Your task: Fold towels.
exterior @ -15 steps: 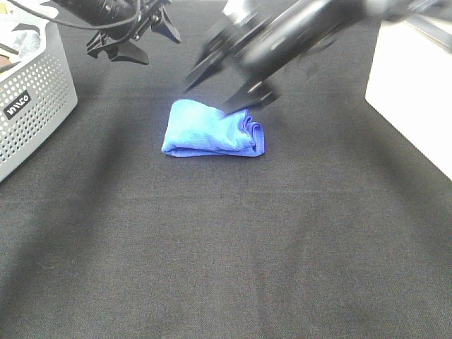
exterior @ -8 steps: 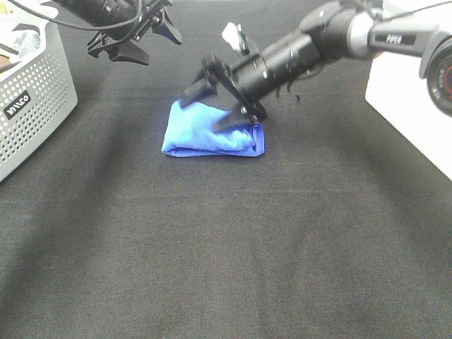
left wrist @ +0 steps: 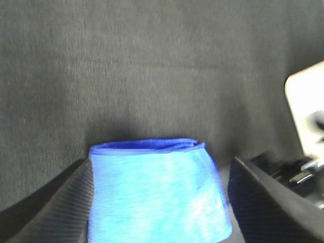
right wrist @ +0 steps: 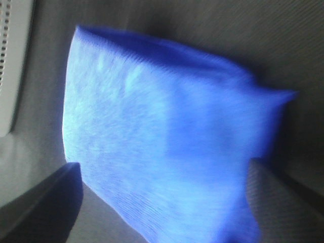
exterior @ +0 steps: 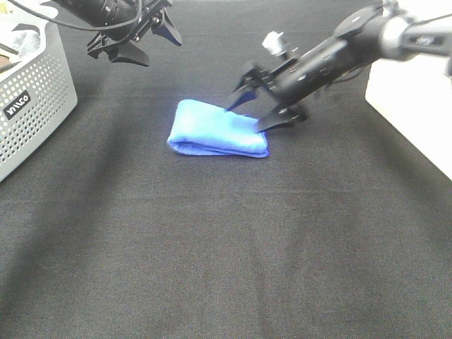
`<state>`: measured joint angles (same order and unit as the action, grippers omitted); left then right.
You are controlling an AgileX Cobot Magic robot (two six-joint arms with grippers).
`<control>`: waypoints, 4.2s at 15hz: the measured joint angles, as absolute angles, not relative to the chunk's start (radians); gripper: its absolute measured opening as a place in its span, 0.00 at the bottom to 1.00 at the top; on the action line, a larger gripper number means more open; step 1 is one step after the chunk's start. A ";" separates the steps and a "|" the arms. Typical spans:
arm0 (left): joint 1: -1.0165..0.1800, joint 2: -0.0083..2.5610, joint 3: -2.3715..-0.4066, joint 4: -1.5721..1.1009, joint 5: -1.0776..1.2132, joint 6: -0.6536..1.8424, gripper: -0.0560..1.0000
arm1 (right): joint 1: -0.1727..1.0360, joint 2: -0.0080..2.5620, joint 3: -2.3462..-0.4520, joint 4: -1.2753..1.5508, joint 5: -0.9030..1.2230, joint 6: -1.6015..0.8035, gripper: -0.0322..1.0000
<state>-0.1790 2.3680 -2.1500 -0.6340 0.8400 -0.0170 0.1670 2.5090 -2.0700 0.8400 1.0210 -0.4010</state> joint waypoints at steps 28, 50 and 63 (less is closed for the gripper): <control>-0.197 0.574 -0.875 -0.061 1.219 0.056 0.72 | 0.183 0.886 -0.767 0.178 1.105 -0.118 0.83; -0.197 0.064 -0.510 -0.232 1.066 0.260 0.72 | 0.183 0.161 -0.507 0.051 1.073 -0.116 0.83; 0.000 0.000 -0.510 -0.232 1.059 0.260 0.72 | 0.022 0.116 -0.507 0.053 1.068 -0.116 0.83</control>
